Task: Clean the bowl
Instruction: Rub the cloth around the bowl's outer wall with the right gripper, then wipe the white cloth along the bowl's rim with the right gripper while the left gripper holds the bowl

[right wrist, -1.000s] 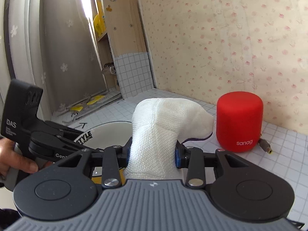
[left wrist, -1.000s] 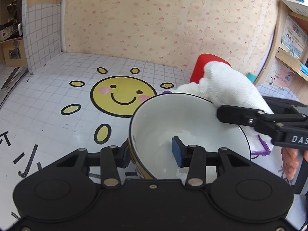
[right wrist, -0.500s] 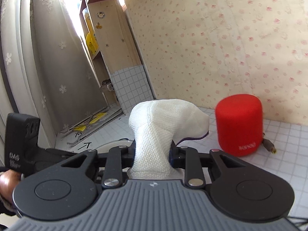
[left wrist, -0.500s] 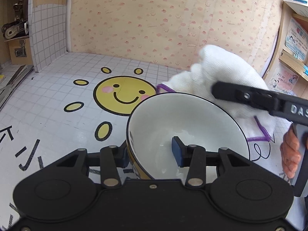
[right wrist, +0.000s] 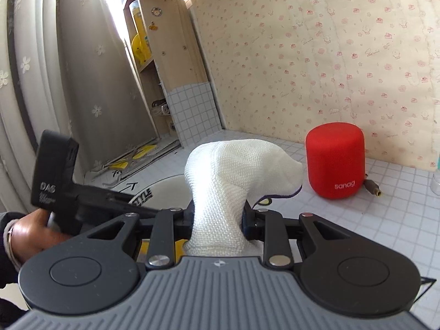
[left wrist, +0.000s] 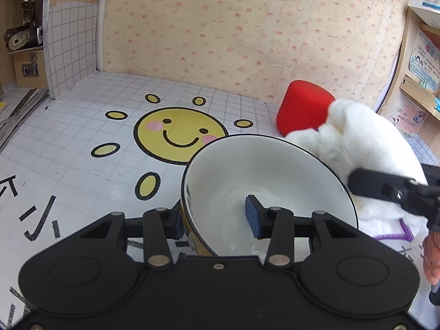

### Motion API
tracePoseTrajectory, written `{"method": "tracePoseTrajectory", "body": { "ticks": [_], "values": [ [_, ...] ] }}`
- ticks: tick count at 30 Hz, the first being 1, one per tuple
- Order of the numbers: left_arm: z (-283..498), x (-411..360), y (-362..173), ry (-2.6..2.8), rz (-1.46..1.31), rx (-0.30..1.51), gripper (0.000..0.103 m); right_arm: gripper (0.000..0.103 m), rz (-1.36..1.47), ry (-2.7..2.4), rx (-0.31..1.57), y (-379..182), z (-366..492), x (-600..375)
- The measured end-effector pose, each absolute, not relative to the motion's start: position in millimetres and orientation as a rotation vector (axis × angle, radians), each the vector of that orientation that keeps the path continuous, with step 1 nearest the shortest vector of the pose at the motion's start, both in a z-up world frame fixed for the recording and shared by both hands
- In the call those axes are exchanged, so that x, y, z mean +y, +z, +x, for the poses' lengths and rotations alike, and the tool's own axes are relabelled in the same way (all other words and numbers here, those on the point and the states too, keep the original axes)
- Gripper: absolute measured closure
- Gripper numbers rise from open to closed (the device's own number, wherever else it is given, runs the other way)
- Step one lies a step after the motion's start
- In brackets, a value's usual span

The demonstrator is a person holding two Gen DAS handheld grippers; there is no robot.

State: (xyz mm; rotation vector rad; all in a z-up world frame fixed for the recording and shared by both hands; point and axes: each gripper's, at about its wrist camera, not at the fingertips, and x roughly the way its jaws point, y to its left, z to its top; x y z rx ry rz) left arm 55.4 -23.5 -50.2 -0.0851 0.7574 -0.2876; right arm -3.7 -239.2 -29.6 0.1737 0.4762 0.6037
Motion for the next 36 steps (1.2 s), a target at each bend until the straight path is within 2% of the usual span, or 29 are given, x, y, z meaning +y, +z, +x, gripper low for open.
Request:
{"method": "tracePoseTrajectory", "body": {
  "ticks": [4, 6, 15, 17, 28, 36],
  "values": [
    [57.8, -19.7, -48.6, -0.287, -0.072, 0.764, 0.057, 0.073, 0.21, 0.578, 0.485, -33.6, -3.7, -238.2],
    [57.9, -15.7, -49.2, -0.279, -0.073, 0.761, 0.053, 0.073, 0.24, 0.567, 0.49, -35.2, -5.4, -239.4],
    [52.7, -23.5, -50.0, -0.277, -0.068, 0.757, 0.053, 0.073, 0.226, 0.571, 0.514, -33.5, 4.4, -231.4],
    [51.8, -25.3, -50.3, -0.277, -0.071, 0.757, 0.048, 0.073, 0.221, 0.572, 0.518, -33.5, 8.0, -229.0],
    [53.4, -30.7, -50.7, -0.255, -0.084, 0.754, 0.04, 0.073, 0.166, 0.588, 0.536, -27.8, 43.5, -208.9],
    [52.8, -24.7, -49.4, -0.285, -0.074, 0.754, 0.039, 0.072, 0.167, 0.591, 0.531, -26.8, 60.3, -199.4]
  ]
}}
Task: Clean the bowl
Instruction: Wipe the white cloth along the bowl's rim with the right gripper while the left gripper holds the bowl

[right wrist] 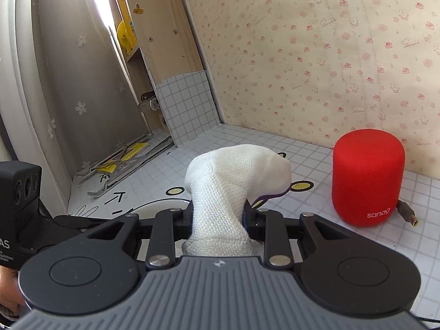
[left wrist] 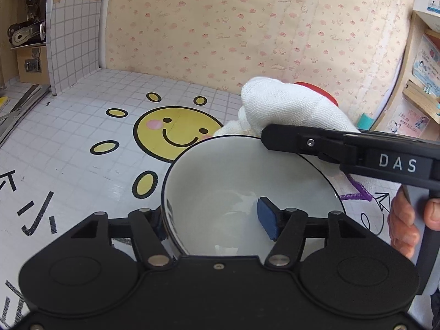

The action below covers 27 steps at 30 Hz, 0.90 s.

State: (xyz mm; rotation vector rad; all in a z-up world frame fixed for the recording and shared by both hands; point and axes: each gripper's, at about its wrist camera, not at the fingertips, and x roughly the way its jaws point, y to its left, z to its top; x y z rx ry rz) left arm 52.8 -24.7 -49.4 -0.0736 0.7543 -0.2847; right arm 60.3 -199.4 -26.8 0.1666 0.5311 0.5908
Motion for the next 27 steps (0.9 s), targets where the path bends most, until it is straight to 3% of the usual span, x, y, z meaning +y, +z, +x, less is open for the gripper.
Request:
{"method": "tracePoseTrajectory", "body": {
  "ticks": [3, 6, 12, 14, 18, 20, 22, 27],
  "values": [
    [49.3, -20.7, -46.0, -0.295, -0.033, 0.733, 0.039, 0.071, 0.163, 0.57, 0.505, -26.3, 51.7, -203.1],
    [50.9, -18.0, -39.6, -0.334, 0.035, 0.715, 0.029, 0.069, 0.169, 0.563, 0.487, -27.1, 44.2, -208.1],
    [65.1, -14.2, -34.3, -0.385, 0.174, 0.719, 0.029, 0.058, 0.169, 0.543, 0.468, -29.6, 30.7, -212.0],
    [70.8, -10.3, -35.1, -0.405, 0.189, 0.732, 0.029, 0.049, 0.157, 0.538, 0.468, -30.0, 27.7, -210.0],
    [77.1, 5.5, -34.1, -0.51, 0.069, 0.729, 0.029, 0.044, 0.127, 0.523, 0.451, -31.6, 22.7, -203.8],
    [79.5, 12.4, -35.0, -0.519, 0.023, 0.728, 0.029, 0.031, 0.126, 0.515, 0.459, -31.3, 22.4, -202.4],
    [81.3, 14.8, -35.1, -0.544, 0.032, 0.728, 0.029, 0.025, 0.099, 0.516, 0.474, -29.8, 21.9, -200.0],
    [81.0, 7.1, -32.8, -0.504, 0.181, 0.724, 0.028, 0.025, 0.066, 0.499, 0.494, -27.5, 22.5, -198.2]
  ]
}}
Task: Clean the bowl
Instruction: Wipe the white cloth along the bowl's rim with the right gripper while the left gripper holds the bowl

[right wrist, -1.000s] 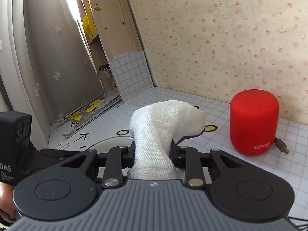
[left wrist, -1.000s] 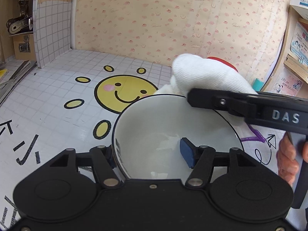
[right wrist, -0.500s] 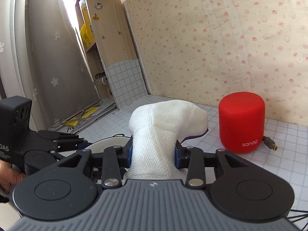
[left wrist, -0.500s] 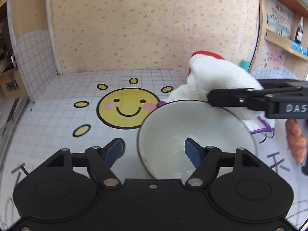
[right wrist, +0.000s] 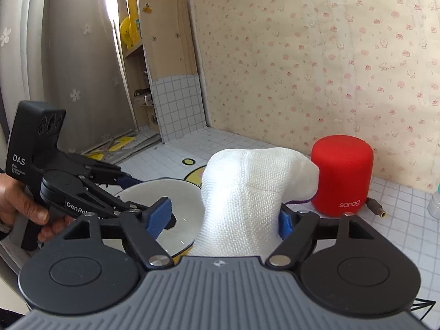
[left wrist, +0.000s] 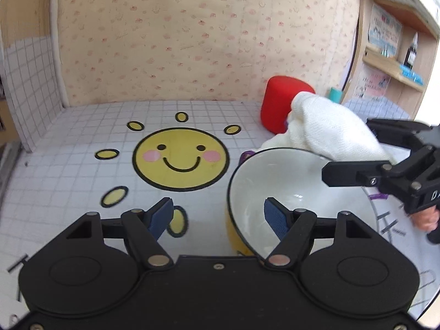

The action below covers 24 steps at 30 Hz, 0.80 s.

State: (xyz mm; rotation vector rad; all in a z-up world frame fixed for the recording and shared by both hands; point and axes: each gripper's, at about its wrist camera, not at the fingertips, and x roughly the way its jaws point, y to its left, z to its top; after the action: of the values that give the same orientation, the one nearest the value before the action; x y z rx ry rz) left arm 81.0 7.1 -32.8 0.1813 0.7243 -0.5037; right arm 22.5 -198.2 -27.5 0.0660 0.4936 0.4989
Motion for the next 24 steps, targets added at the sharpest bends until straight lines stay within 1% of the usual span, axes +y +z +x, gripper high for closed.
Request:
{"method": "tracePoseTrajectory", "body": {
  "ticks": [1, 2, 4, 7, 9, 11, 12, 13, 14, 15, 17, 24],
  "values": [
    [79.7, 4.9, -32.5, -0.49, 0.207, 0.718, 0.022, 0.025, 0.076, 0.496, 0.502, -27.3, 23.6, -198.8],
    [78.0, 2.8, -31.9, -0.478, 0.23, 0.71, 0.02, 0.025, 0.098, 0.497, 0.511, -27.1, 25.1, -200.4],
    [72.8, -1.0, -30.5, -0.487, 0.257, 0.685, 0.02, 0.024, 0.146, 0.504, 0.521, -26.6, 27.3, -204.4],
    [71.4, -2.9, -28.3, -0.544, 0.224, 0.691, 0.02, 0.025, 0.19, 0.495, 0.501, -25.8, 26.5, -209.8],
    [72.4, -3.8, -28.1, -0.58, 0.206, 0.703, 0.021, 0.031, 0.203, 0.506, 0.476, -25.1, 24.8, -212.6],
    [73.1, -5.9, -28.4, -0.597, 0.221, 0.704, 0.028, 0.068, 0.194, 0.486, 0.469, -23.4, 24.6, -213.3],
    [74.4, -6.3, -29.1, -0.611, 0.219, 0.713, 0.031, 0.07, 0.178, 0.469, 0.466, -22.5, 24.9, -213.1],
    [76.5, -6.0, -30.2, -0.633, 0.211, 0.729, 0.041, 0.076, 0.167, 0.46, 0.468, -21.9, 25.9, -212.9],
    [78.4, -5.3, -31.9, -0.649, 0.197, 0.747, 0.055, 0.077, 0.161, 0.458, 0.474, -21.6, 27.3, -212.6],
    [80.2, -4.5, -33.7, -0.66, 0.181, 0.765, 0.057, 0.077, 0.157, 0.46, 0.482, -21.5, 28.4, -212.3],
    [82.8, -1.7, -36.6, -0.652, 0.163, 0.783, 0.07, 0.081, 0.159, 0.465, 0.487, -21.1, 29.6, -212.6],
    [76.7, -1.3, -38.7, -0.58, 0.135, 0.78, 0.072, 0.081, 0.174, 0.498, 0.501, -19.1, 40.7, -209.9]
  ]
}}
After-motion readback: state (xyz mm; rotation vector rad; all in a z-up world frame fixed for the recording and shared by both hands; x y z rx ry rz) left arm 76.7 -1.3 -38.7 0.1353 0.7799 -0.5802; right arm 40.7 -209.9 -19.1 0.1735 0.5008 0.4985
